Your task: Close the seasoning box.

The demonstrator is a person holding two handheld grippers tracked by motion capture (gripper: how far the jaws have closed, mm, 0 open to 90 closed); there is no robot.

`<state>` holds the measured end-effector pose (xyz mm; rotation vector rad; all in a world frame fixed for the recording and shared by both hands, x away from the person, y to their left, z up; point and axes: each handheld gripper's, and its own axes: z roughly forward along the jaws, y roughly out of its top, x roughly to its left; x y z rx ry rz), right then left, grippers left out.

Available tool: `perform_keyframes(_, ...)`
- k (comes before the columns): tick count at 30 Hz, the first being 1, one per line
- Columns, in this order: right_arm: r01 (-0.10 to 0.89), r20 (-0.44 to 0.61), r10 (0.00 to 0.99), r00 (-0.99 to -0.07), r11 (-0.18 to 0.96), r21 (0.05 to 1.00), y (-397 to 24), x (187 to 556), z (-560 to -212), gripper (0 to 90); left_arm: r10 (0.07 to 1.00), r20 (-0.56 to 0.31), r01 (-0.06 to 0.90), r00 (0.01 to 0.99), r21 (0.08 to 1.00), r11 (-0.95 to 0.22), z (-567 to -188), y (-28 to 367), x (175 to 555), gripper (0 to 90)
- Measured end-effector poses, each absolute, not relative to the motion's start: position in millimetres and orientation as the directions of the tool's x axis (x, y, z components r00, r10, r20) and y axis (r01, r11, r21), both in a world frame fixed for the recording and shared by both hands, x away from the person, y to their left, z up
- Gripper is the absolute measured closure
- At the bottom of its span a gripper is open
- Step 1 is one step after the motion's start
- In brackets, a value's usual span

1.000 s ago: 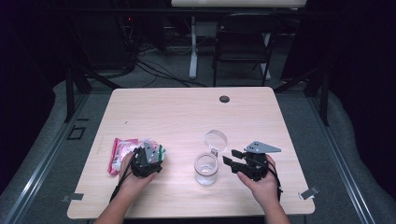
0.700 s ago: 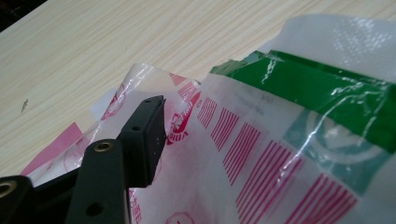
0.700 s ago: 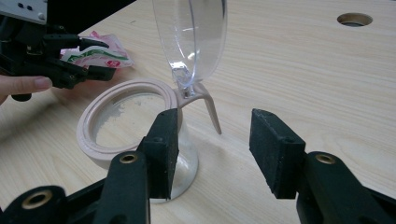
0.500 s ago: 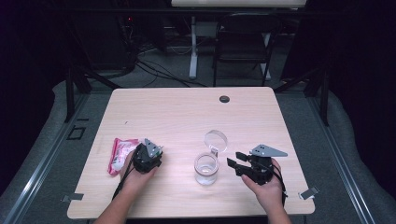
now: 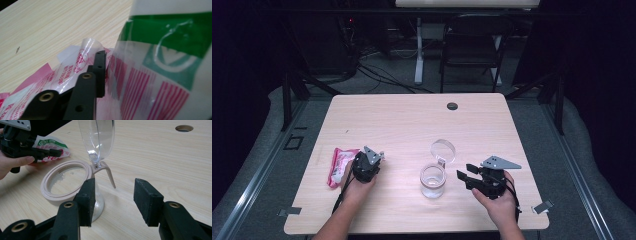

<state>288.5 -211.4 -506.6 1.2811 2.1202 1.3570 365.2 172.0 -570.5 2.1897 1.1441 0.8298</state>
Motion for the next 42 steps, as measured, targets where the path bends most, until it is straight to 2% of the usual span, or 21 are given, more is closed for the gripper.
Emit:
perform_keyframes(5,0.517,0.19,0.818,-0.544,0.148,0.843,-212.3,288.8,-507.2,52.0,0.854,0.252,0.536,0.456,0.688,-0.489,-568.0,175.8,366.6,84.3)
perform_keyframes(13,0.519,0.187,0.818,-0.543,0.153,0.841,-212.6,289.1,-507.6,51.9,0.865,0.201,0.551,0.459,0.699,-0.455,-565.7,181.2,368.6,89.2)
perform_keyframes(26,0.521,0.188,0.82,-0.541,0.152,0.84,-213.3,289.4,-508.0,51.8,0.889,0.102,0.568,0.447,0.736,-0.37,-555.3,193.3,368.8,90.0)
perform_keyframes(42,0.521,0.189,0.821,-0.538,0.149,0.84,-213.9,289.8,-508.8,51.6,0.906,0.063,0.532,0.419,0.792,-0.301,-530.6,216.0,359.4,90.0)
